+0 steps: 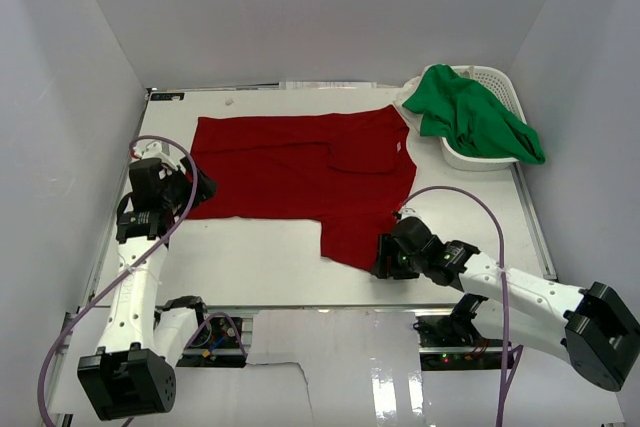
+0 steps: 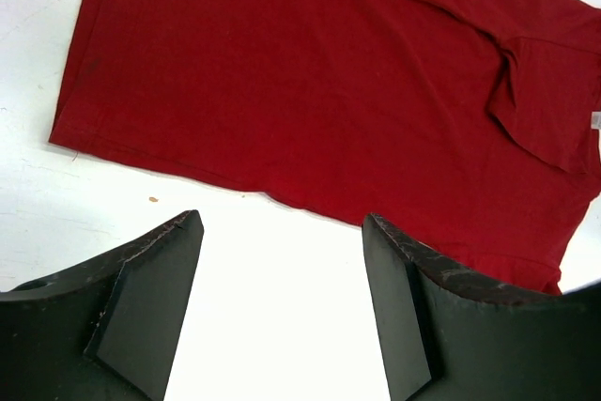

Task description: Fold and stack the t-shirts

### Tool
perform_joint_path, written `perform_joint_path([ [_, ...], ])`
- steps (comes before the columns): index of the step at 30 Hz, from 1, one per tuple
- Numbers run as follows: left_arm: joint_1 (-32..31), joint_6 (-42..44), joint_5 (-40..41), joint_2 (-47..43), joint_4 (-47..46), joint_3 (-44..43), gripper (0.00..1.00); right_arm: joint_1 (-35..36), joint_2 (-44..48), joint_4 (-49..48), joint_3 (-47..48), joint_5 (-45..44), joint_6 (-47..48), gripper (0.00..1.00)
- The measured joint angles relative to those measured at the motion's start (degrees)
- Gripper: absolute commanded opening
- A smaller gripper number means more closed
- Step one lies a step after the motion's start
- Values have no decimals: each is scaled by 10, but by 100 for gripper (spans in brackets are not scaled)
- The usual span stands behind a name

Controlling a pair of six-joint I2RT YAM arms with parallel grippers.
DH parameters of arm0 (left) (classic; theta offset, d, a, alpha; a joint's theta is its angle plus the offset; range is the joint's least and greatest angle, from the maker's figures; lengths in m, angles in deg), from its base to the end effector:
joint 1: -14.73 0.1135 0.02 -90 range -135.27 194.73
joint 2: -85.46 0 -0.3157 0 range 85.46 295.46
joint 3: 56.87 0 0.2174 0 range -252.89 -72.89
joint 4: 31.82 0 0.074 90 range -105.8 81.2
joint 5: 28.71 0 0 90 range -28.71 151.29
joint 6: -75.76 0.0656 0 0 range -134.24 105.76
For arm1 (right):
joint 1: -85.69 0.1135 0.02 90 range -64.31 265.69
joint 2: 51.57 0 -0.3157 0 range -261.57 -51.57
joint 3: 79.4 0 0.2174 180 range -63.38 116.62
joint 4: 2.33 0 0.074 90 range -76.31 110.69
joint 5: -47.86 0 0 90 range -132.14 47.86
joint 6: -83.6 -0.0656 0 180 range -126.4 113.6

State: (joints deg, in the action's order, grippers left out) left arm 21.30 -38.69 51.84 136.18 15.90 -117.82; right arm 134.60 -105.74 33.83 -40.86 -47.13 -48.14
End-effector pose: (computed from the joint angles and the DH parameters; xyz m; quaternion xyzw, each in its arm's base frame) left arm 0.1444 0.0058 0.3121 -0.2039 0.8710 -0.1415 0.4240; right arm 0.0902 0.0948 0.2014 -0.0448 0.9431 0.2036 0.2592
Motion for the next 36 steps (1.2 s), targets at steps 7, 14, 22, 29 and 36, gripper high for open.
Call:
perform_joint_path([
  [7, 0, 0, 7, 16, 0, -1, 80, 0, -34, -37, 1, -9, -3, 45],
  [14, 2, 2, 15, 23, 0, -1, 80, 0, -35, -33, 1, -13, -4, 34],
  [22, 7, 3, 16, 25, -2, -1, 81, 0, -24, -13, 1, -17, -10, 37],
  [29, 11, 0, 15, 55, -5, -1, 82, 0, -25, -4, 1, -22, -10, 13],
  [36, 27, -37, 22, 126, -4, 1, 85, 0, -33, -6, 2, -22, -3, 8],
])
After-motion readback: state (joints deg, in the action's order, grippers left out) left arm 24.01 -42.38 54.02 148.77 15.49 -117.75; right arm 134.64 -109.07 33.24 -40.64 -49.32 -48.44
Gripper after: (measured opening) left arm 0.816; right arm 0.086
